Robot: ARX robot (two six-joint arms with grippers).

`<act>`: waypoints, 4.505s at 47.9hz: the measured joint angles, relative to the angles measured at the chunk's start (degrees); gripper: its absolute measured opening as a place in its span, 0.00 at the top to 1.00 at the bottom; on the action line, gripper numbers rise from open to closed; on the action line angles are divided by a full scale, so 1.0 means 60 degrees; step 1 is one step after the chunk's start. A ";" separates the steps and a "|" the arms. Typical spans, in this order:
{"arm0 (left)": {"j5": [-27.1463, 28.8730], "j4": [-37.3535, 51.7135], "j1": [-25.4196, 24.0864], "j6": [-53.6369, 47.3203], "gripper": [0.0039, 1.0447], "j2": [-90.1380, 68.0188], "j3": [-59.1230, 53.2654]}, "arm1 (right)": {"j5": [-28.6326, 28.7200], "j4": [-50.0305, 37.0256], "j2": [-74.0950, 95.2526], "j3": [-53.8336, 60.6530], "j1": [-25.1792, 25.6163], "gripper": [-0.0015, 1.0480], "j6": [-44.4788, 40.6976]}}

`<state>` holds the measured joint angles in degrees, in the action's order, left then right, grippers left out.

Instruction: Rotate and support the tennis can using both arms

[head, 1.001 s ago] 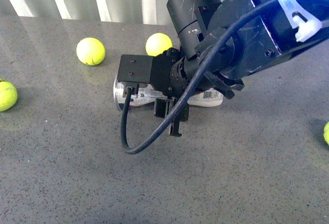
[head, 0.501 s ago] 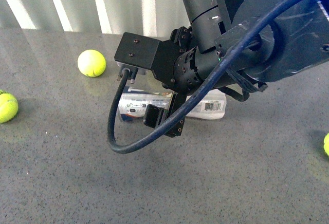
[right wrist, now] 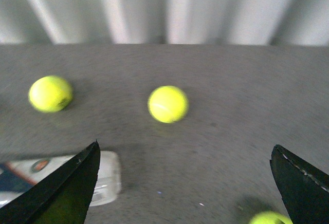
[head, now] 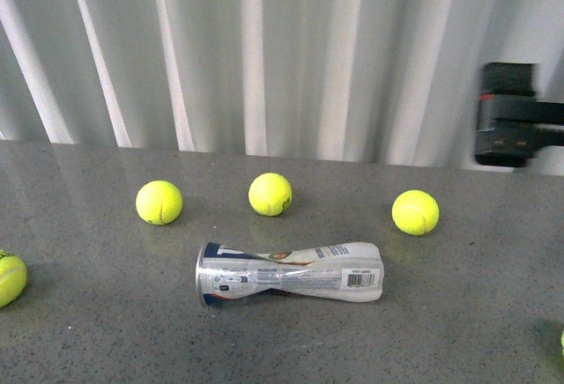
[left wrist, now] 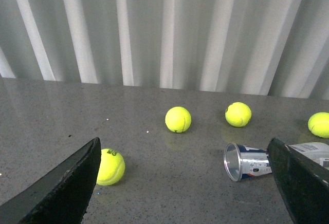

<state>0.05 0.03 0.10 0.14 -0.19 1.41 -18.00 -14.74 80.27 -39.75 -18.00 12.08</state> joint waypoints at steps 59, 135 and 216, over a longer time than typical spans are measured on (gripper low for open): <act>-0.0011 0.0000 0.0000 0.0000 0.06 0.0015 0.0000 | 0.2954 -0.4510 -0.6062 0.6502 0.2980 0.97 -0.2007; -0.0007 0.0000 0.0000 0.0000 0.06 0.0018 0.0000 | 0.2998 0.2452 -1.3336 0.6575 0.2987 0.84 -0.2014; -0.6521 0.1209 -0.0703 0.1494 0.06 -1.6517 0.7417 | 0.3009 0.2452 -1.3340 0.6575 0.2987 0.07 -0.2011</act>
<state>-39.07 7.29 -4.12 9.10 -99.29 45.91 0.05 -0.03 0.23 -0.30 -0.08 0.01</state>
